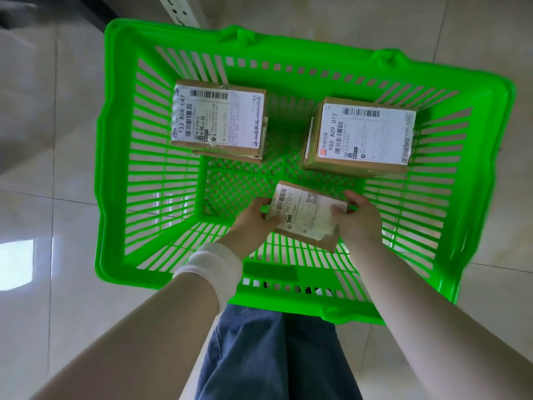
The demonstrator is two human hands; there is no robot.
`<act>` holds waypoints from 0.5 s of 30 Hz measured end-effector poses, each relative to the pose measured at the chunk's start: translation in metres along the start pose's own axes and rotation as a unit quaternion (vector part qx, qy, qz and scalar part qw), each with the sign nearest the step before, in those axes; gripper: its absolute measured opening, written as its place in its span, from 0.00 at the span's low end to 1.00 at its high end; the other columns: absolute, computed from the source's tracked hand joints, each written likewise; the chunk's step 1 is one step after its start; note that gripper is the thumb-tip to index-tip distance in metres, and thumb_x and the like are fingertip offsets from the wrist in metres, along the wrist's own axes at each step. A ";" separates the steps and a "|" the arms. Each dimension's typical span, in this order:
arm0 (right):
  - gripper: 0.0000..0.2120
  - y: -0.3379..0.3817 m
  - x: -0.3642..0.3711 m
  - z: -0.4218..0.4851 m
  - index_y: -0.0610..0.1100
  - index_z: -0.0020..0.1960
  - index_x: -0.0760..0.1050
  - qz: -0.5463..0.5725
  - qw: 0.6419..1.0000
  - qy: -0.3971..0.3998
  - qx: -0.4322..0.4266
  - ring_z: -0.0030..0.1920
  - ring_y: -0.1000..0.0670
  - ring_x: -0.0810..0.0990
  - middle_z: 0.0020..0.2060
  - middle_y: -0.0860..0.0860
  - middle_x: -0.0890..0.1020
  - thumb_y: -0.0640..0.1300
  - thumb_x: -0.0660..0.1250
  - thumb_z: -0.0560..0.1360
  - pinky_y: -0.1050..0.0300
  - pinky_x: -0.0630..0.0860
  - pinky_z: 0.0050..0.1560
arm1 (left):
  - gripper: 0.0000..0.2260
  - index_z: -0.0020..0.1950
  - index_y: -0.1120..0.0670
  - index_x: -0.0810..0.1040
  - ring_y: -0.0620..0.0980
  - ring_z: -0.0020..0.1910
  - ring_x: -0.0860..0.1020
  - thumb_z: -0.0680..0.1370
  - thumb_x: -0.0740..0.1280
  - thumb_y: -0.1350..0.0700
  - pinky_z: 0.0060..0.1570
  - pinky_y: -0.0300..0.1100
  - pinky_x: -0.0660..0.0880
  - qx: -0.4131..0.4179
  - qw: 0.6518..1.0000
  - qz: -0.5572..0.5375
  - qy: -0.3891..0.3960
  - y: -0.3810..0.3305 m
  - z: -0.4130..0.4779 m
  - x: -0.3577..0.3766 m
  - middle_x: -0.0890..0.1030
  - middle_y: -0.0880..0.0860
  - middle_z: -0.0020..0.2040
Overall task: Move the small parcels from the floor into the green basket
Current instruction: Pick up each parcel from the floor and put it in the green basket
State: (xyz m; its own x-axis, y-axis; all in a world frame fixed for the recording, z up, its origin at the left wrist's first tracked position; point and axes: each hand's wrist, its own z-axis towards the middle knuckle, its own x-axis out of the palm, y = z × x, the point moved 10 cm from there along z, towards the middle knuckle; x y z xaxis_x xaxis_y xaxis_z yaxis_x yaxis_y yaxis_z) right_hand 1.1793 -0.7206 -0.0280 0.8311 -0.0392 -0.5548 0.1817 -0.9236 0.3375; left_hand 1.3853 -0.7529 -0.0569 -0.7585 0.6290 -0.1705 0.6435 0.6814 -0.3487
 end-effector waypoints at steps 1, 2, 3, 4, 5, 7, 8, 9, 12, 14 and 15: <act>0.22 -0.003 -0.008 0.001 0.42 0.67 0.71 0.012 1.000 -0.021 0.006 0.59 0.45 0.79 0.63 0.45 0.78 0.39 0.67 0.74 0.61 0.72 0.52 | 0.21 0.69 0.53 0.65 0.55 0.51 0.77 0.77 0.64 0.53 0.56 0.55 0.77 -0.013 1.000 -0.004 0.010 0.002 0.000 0.007 0.78 0.55 0.56; 0.21 -0.008 -0.015 0.003 0.41 0.65 0.73 0.038 0.998 -0.043 0.017 0.59 0.45 0.79 0.61 0.45 0.79 0.38 0.68 0.73 0.60 0.73 0.55 | 0.21 0.69 0.53 0.65 0.54 0.51 0.76 0.77 0.64 0.53 0.56 0.52 0.76 -0.026 0.999 -0.009 0.020 0.003 0.000 0.014 0.77 0.55 0.55; 0.19 -0.015 -0.022 0.005 0.41 0.63 0.75 0.069 0.995 -0.064 0.033 0.58 0.45 0.80 0.59 0.44 0.81 0.38 0.69 0.72 0.59 0.74 0.58 | 0.21 0.69 0.54 0.66 0.52 0.48 0.75 0.77 0.64 0.53 0.53 0.48 0.75 -0.038 0.999 -0.017 0.030 0.005 0.001 0.022 0.77 0.53 0.52; 0.18 -0.022 -0.026 0.007 0.40 0.61 0.77 0.091 0.992 -0.080 0.045 0.57 0.45 0.80 0.57 0.44 0.82 0.38 0.70 0.71 0.58 0.74 0.59 | 0.20 0.69 0.55 0.67 0.50 0.45 0.74 0.78 0.64 0.53 0.48 0.46 0.74 -0.050 0.998 -0.029 0.038 0.006 0.001 0.028 0.76 0.52 0.49; 0.17 -0.026 -0.029 0.008 0.40 0.59 0.77 0.095 0.990 -0.087 0.051 0.57 0.46 0.81 0.56 0.44 0.83 0.38 0.70 0.71 0.58 0.74 0.58 | 0.20 0.68 0.56 0.67 0.49 0.41 0.73 0.78 0.63 0.53 0.43 0.44 0.72 -0.062 0.996 -0.044 0.042 0.006 0.002 0.034 0.76 0.51 0.45; 0.16 -0.032 -0.031 0.010 0.41 0.60 0.78 0.083 0.992 -0.079 0.054 0.57 0.47 0.80 0.57 0.46 0.82 0.38 0.68 0.72 0.59 0.73 0.57 | 0.19 0.67 0.58 0.68 0.52 0.42 0.73 0.78 0.62 0.53 0.43 0.44 0.71 -0.076 0.994 -0.070 0.044 0.007 0.005 0.041 0.77 0.53 0.46; 0.16 -0.033 -0.030 0.010 0.41 0.60 0.78 0.084 0.993 -0.070 0.053 0.57 0.47 0.79 0.58 0.46 0.82 0.38 0.67 0.73 0.59 0.72 0.56 | 0.18 0.67 0.59 0.69 0.53 0.45 0.73 0.79 0.61 0.54 0.46 0.46 0.72 -0.078 0.993 -0.075 0.046 0.006 0.006 0.045 0.77 0.55 0.49; 0.15 -0.035 -0.029 0.011 0.41 0.60 0.78 0.082 0.994 -0.061 0.050 0.57 0.46 0.79 0.58 0.46 0.81 0.37 0.65 0.74 0.60 0.72 0.54 | 0.17 0.66 0.60 0.69 0.54 0.47 0.73 0.80 0.60 0.54 0.50 0.48 0.74 -0.079 0.993 -0.072 0.050 0.004 0.008 0.048 0.76 0.57 0.50; 0.14 -0.039 -0.022 0.013 0.41 0.57 0.79 0.060 0.997 -0.032 0.035 0.52 0.46 0.79 0.54 0.45 0.82 0.36 0.60 0.76 0.61 0.72 0.44 | 0.18 0.66 0.61 0.69 0.57 0.52 0.77 0.80 0.59 0.53 0.61 0.52 0.73 -0.075 0.994 -0.054 0.054 0.001 0.012 0.056 0.78 0.59 0.54; 0.14 -0.043 -0.020 0.015 0.42 0.58 0.78 0.062 0.997 -0.017 0.032 0.47 0.51 0.76 0.49 0.49 0.80 0.36 0.59 0.77 0.70 0.68 0.35 | 0.19 0.68 0.60 0.68 0.59 0.54 0.79 0.79 0.60 0.52 0.59 0.52 0.74 -0.076 0.995 -0.053 0.047 0.000 0.014 0.058 0.78 0.60 0.59; 0.14 -0.044 -0.019 0.015 0.42 0.59 0.77 0.066 0.997 -0.015 0.030 0.47 0.53 0.74 0.47 0.51 0.78 0.36 0.58 0.77 0.73 0.66 0.33 | 0.20 0.69 0.60 0.67 0.58 0.52 0.79 0.79 0.60 0.52 0.57 0.51 0.75 -0.076 0.995 -0.053 0.044 -0.001 0.015 0.059 0.78 0.61 0.60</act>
State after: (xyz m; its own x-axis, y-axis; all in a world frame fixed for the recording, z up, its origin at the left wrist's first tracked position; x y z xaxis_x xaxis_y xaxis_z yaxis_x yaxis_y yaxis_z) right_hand 1.1471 -0.6847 -0.0440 0.8296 -0.1721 -0.5311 0.0390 -0.9311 0.3627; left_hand 1.3388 -0.7220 -0.0806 -0.8157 0.5759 -0.0555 0.5730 0.7908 -0.2152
